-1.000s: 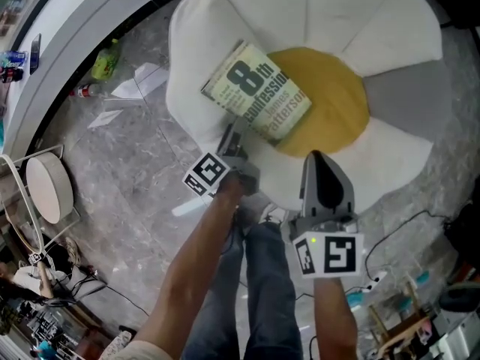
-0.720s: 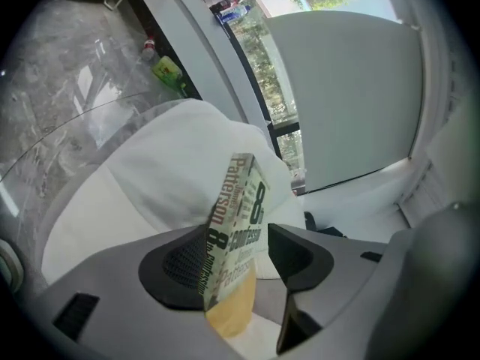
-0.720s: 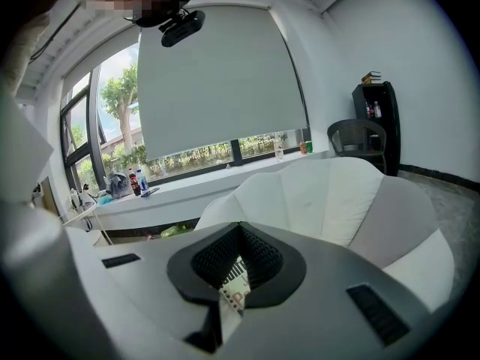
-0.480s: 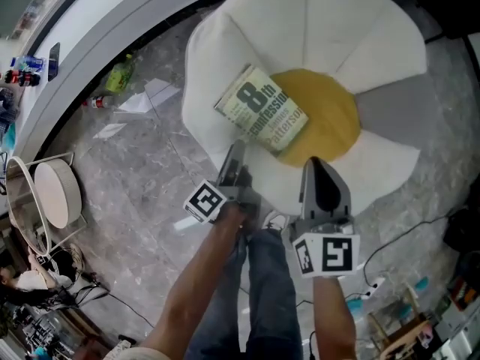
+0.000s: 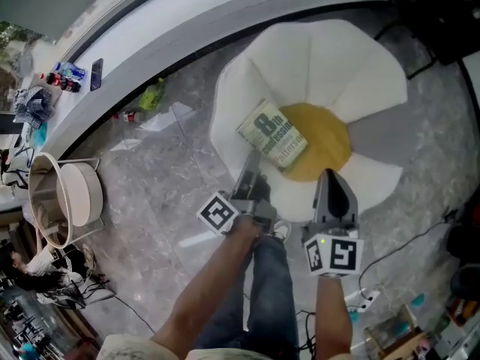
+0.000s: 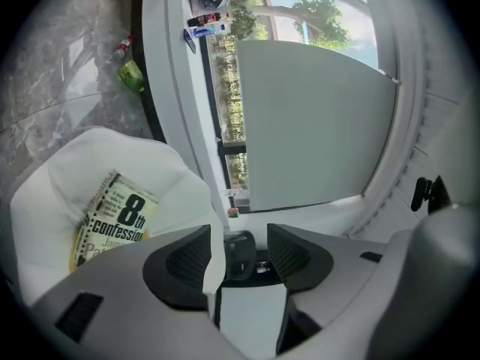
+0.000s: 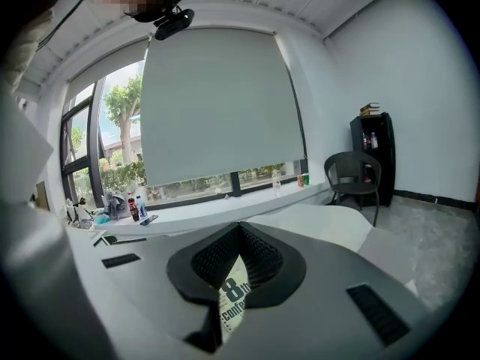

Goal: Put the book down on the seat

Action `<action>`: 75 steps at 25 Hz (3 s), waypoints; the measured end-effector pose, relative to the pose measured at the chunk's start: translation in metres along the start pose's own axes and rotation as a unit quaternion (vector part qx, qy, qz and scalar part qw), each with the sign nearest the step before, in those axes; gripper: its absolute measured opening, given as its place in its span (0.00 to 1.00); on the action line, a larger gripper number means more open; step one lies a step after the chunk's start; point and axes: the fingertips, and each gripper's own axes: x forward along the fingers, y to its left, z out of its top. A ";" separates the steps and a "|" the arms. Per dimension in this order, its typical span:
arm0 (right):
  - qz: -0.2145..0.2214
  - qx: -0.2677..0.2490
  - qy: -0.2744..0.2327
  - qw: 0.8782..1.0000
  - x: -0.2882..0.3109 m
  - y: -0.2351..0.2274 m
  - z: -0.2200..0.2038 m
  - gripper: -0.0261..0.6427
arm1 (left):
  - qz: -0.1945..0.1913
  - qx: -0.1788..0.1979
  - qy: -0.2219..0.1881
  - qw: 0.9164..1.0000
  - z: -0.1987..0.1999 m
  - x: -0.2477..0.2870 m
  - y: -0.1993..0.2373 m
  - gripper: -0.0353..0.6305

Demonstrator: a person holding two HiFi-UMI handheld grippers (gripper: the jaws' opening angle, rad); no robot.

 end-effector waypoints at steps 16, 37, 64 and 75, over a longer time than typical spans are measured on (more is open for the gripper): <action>-0.018 -0.052 -0.063 0.997 -0.130 0.024 0.194 0.04 | -0.090 0.000 0.031 0.995 -0.008 -0.054 -0.239 0.42; -0.024 -0.088 -0.130 0.987 -0.193 0.075 0.298 0.04 | -0.177 0.141 0.110 0.968 -0.021 -0.098 -0.397 0.06; -0.015 -0.088 -0.144 0.986 -0.208 0.073 0.305 0.04 | -0.107 0.716 0.079 0.686 -0.054 -0.111 -0.422 0.06; -0.008 -0.098 -0.137 0.986 -0.210 0.068 0.301 0.04 | -0.106 0.726 0.065 0.677 -0.055 -0.107 -0.423 0.06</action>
